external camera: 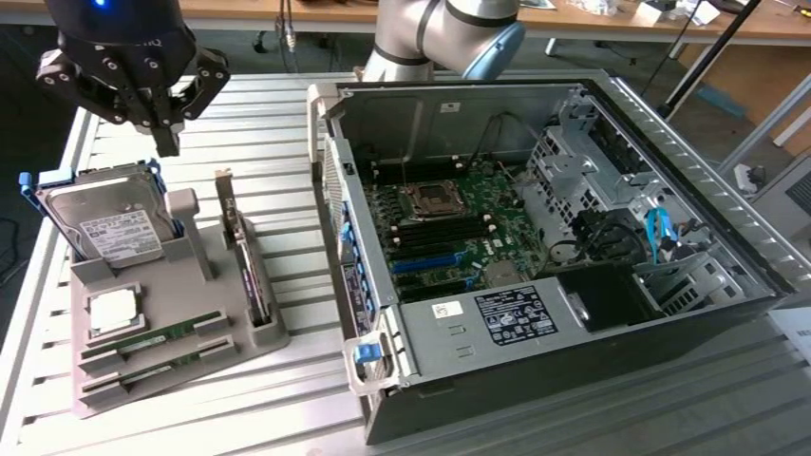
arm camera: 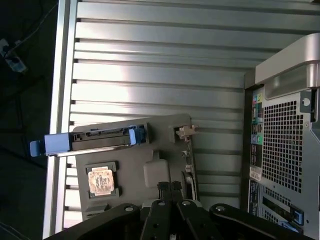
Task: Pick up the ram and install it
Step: 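Reach for the ram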
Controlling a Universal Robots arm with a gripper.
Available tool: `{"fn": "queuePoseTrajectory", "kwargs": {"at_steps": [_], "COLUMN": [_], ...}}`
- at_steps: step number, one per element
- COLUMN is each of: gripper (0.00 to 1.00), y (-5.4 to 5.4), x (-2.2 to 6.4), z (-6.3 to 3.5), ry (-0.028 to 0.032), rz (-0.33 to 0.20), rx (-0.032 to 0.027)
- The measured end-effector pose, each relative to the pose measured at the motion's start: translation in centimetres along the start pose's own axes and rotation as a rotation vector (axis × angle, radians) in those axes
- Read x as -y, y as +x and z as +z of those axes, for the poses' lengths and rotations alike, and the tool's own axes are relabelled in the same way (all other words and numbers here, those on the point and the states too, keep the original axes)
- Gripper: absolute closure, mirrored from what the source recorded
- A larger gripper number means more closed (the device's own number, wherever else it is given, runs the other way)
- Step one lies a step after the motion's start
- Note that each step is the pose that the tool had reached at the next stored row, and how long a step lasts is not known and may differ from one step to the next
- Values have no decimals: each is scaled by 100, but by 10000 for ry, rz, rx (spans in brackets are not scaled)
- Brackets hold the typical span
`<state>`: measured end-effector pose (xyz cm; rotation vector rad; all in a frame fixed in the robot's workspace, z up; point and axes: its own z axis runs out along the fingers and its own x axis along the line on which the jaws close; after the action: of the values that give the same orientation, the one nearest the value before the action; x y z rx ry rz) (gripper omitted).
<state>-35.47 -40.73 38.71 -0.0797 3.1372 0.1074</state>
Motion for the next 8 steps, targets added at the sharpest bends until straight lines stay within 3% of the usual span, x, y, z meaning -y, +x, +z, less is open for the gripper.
{"fn": "queuePoseTrajectory", "kwargs": {"at_steps": [1, 8], "gripper": [89, 89], "y": [0, 4], "x": [0, 25], "z": [2, -1], "ry": [-5, -6], "rz": [6, 7], "rx": [-95, -112]}}
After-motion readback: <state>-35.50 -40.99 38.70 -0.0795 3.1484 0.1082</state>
